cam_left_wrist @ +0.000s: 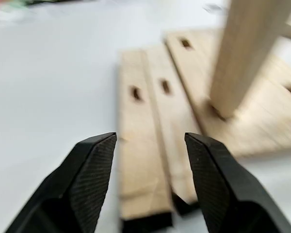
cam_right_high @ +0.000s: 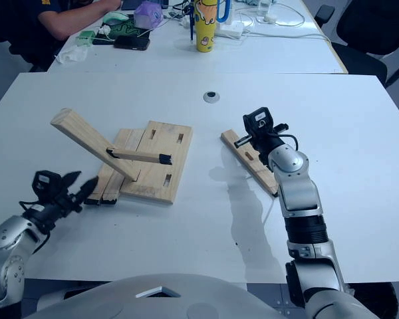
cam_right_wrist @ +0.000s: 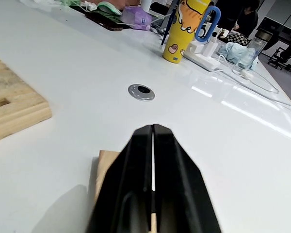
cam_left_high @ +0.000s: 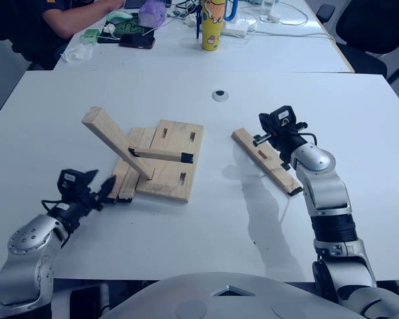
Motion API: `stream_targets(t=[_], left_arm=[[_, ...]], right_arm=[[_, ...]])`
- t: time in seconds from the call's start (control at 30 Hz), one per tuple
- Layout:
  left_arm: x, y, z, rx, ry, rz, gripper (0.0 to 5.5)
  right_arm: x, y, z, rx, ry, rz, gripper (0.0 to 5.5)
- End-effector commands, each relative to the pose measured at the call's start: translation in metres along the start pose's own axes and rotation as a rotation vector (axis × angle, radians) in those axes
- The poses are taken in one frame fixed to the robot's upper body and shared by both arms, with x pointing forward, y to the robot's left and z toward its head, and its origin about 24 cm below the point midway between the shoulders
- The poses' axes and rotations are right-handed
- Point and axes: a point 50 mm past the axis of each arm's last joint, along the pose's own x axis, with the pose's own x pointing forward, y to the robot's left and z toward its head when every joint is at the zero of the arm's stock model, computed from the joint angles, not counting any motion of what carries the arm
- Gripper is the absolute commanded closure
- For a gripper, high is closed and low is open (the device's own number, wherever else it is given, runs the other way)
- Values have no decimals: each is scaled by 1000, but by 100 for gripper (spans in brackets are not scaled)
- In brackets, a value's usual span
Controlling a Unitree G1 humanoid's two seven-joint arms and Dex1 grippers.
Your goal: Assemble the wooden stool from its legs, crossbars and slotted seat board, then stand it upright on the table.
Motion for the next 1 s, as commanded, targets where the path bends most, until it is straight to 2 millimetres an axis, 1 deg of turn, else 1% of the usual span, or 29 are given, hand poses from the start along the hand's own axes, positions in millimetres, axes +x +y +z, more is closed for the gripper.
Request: stream_targets(t=[0.03,0.13,0.33,0.67,0.9,1.0], left_arm=[[-5,7,-12,36,64,-8,289],[-7,6,-15,43,87,-33,289],[-8,6,-19,57,101,-29,289],[-8,18,-34,95,153,32,289],[-2,19,-35,103,136,55,289],[3,18,-30,112,114,47,289]], right_arm=[[-2,3,-1,8,7,4,550],[-2,4,-1,7,9,8,550],[-2,7,-1,7,9,14,550],[-3,8,-2,6,10,14,550],[-3,9,-2,6,10,20,550],[-2,9,-2,4,10,22,550]])
